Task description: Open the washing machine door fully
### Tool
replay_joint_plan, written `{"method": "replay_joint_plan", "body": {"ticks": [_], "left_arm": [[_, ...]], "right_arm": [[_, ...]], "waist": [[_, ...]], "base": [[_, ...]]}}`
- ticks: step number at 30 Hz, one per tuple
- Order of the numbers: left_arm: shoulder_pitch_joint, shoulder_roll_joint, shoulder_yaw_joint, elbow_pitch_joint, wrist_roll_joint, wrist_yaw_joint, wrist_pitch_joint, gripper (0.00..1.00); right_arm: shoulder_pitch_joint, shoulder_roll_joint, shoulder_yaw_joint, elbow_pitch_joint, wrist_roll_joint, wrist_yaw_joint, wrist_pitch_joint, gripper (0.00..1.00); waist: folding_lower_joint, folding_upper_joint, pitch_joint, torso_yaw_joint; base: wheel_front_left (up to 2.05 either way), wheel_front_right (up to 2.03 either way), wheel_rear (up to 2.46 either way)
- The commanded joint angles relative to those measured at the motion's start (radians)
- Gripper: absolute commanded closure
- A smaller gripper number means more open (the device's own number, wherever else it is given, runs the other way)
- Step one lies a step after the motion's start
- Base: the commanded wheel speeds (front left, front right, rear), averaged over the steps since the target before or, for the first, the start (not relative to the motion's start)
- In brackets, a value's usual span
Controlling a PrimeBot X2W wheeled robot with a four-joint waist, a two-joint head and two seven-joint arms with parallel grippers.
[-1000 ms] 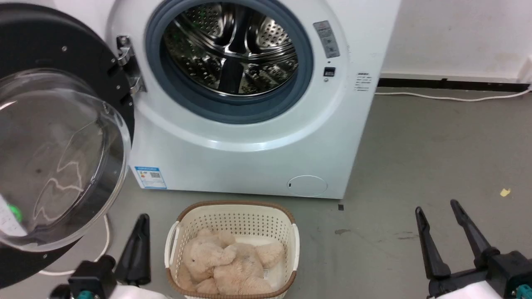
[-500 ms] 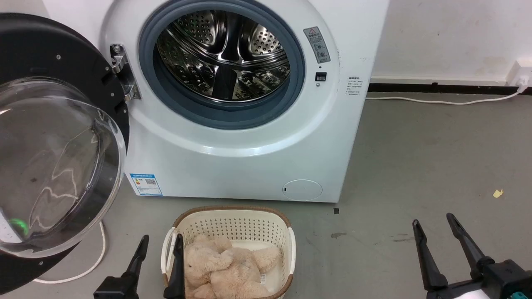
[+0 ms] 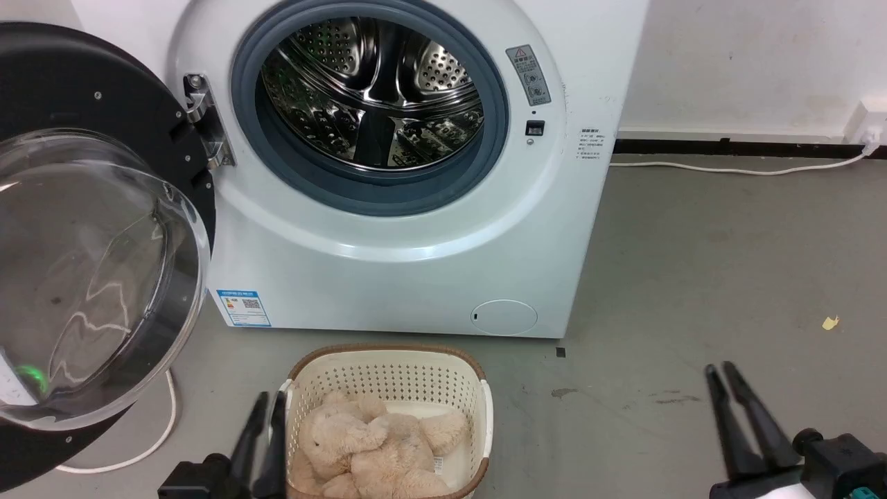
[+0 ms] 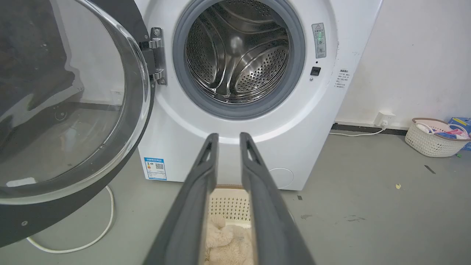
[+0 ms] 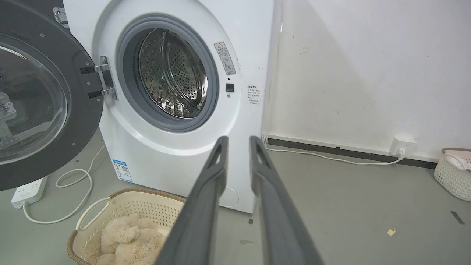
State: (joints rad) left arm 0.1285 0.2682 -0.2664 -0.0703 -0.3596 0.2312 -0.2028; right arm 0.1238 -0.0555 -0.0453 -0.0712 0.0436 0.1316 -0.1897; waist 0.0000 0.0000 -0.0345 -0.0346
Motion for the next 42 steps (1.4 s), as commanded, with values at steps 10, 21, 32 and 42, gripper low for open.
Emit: {"method": "replay_joint_plan", "body": {"ticks": [10, 21, 32, 42], "left_arm": [[-0.009, -0.016, 0.020, 0.005, 0.027, -0.017, 0.015, 1.00], [-0.021, -0.035, 0.043, 0.011, 0.058, -0.037, 0.033, 1.00], [-0.032, -0.054, 0.066, 0.018, 0.090, -0.058, 0.051, 1.00], [-0.041, -0.070, 0.086, 0.023, 0.116, -0.074, 0.065, 1.00]], "right_arm": [[-0.009, 0.000, 0.003, 0.005, -0.003, 0.000, 0.014, 1.00], [-0.020, 0.001, 0.007, 0.012, -0.007, 0.000, 0.031, 1.00], [-0.031, 0.001, 0.011, 0.018, -0.011, 0.000, 0.047, 1.00], [-0.040, 0.002, 0.015, 0.023, -0.014, 0.000, 0.061, 1.00]], "waist": [[0.0000, 0.0000, 0.003, 0.003], [0.0000, 0.0000, 0.006, 0.006], [0.0000, 0.0000, 0.009, 0.009], [0.0000, 0.0000, 0.011, 0.011]], "base": [[0.00, 0.00, 0.00], [0.00, 0.00, 0.00], [0.00, 0.00, 0.00], [0.00, 0.00, 0.00]]}}
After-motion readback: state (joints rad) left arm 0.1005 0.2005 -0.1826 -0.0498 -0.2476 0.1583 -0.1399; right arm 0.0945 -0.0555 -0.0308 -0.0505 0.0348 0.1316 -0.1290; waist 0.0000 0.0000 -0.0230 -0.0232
